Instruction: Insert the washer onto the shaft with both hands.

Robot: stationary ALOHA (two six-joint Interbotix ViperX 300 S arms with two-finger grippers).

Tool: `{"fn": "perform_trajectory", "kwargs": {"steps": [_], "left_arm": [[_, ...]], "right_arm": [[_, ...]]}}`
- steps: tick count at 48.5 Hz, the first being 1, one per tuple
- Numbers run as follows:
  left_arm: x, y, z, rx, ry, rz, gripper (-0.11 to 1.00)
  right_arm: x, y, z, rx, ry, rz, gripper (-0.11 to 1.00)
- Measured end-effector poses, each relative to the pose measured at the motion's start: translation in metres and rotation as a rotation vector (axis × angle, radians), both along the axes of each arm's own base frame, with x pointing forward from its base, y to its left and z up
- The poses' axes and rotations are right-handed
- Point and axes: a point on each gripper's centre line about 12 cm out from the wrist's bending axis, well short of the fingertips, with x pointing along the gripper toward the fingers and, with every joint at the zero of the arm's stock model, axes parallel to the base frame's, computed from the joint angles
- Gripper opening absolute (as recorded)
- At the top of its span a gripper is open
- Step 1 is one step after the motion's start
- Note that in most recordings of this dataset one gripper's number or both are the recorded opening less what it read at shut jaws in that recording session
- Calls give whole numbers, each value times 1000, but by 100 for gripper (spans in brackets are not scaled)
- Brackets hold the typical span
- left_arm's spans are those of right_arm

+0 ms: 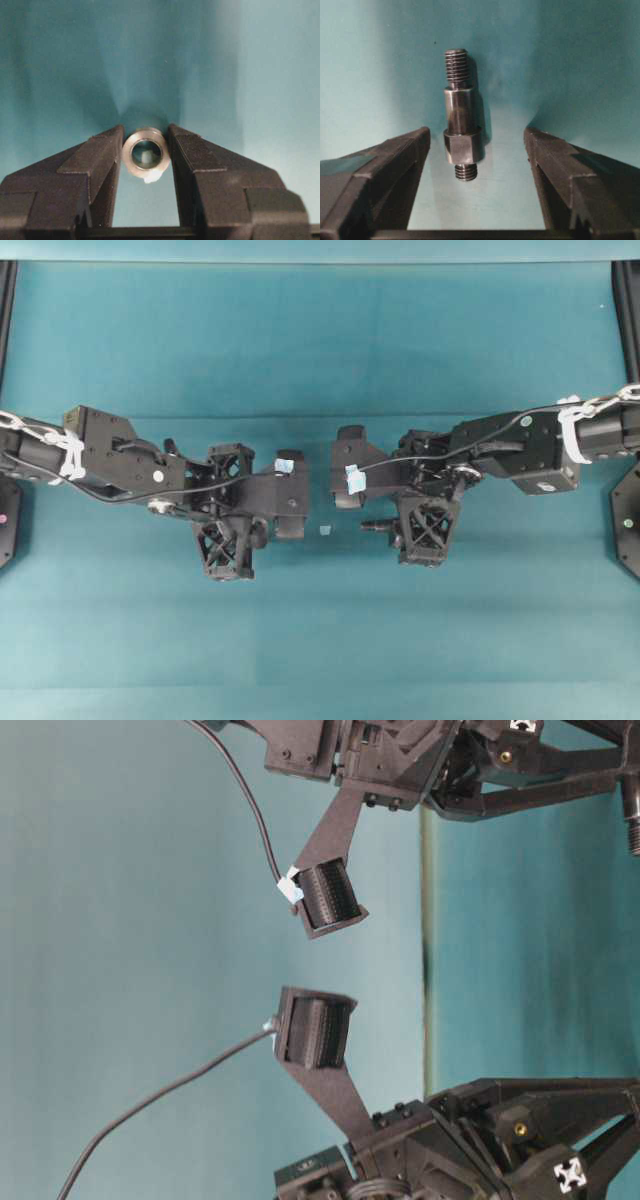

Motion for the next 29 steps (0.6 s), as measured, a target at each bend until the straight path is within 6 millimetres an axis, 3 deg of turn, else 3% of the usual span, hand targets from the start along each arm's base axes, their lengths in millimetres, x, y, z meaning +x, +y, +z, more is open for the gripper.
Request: {"fn": "perform_trajectory", "kwargs": {"steps": [18, 29], "left_arm": [[-1, 0, 0, 3, -3, -6, 36], [-1, -1, 0, 3, -3, -7, 36]], "right_arm": [[-1, 0, 0, 2, 16, 5, 1], [-1, 0, -1, 4, 24, 6, 1]]}}
